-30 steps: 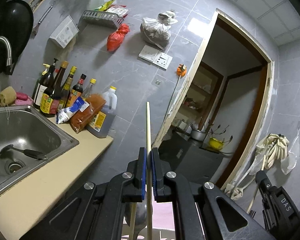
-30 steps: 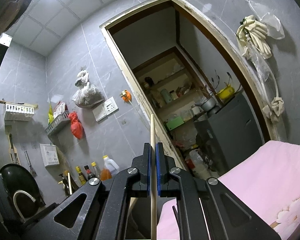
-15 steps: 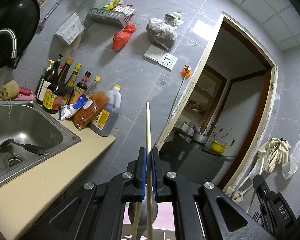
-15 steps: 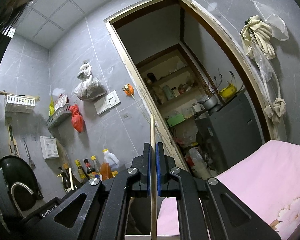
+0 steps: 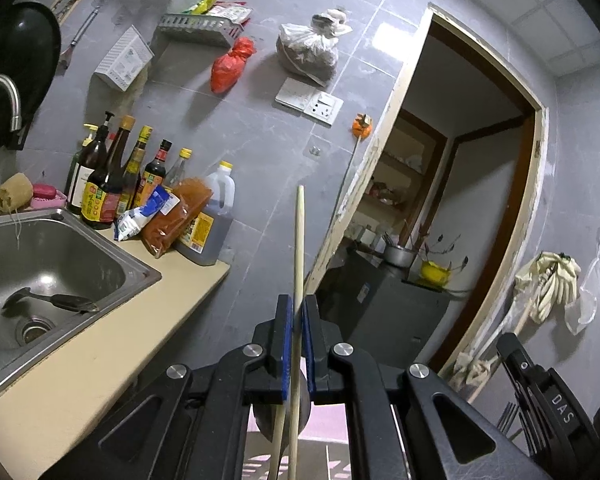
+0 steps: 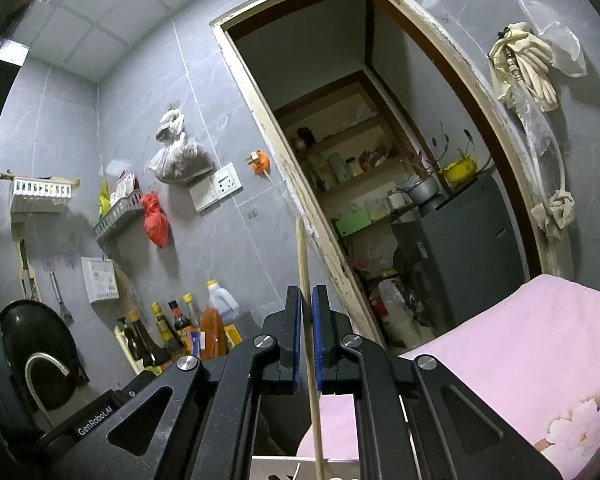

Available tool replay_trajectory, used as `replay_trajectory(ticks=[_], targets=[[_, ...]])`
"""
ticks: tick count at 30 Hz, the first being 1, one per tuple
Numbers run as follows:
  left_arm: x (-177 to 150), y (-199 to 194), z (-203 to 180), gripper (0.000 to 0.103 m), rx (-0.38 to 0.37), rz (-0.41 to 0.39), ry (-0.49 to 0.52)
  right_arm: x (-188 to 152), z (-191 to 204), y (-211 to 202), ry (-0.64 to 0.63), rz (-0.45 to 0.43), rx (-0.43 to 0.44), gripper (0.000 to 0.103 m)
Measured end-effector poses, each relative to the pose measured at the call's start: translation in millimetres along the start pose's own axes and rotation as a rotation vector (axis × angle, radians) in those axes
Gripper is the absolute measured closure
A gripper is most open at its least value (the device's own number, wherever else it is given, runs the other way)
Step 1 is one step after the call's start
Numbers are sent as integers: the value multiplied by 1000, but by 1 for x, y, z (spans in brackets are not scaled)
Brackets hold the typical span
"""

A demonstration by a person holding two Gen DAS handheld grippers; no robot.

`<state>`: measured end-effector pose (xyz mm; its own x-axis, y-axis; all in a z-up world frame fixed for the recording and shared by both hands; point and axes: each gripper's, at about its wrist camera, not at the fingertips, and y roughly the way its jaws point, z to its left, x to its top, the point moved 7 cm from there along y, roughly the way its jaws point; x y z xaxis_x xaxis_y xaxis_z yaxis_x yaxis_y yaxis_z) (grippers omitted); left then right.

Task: Organize utensils
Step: 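Lower the chopsticks into the caddy and open both tools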

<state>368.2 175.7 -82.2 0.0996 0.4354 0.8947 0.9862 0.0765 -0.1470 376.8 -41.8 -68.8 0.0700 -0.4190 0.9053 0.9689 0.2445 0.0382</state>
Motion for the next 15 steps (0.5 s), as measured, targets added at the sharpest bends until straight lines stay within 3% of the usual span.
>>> replay_trajectory(ticks=[3, 10, 14, 15], targets=[[-2, 0, -1, 91, -6, 34, 14, -1, 0, 0, -3, 32, 2, 77], [3, -11, -5, 82, -12, 81, 37, 7, -2, -10, -24, 67, -9, 75], [9, -19, -11, 49, -15, 95, 41, 17, -4, -18, -51, 88, -28, 69], [12, -22, -13, 47, -17, 96, 37, 20, -5, -20, -57, 95, -34, 68]])
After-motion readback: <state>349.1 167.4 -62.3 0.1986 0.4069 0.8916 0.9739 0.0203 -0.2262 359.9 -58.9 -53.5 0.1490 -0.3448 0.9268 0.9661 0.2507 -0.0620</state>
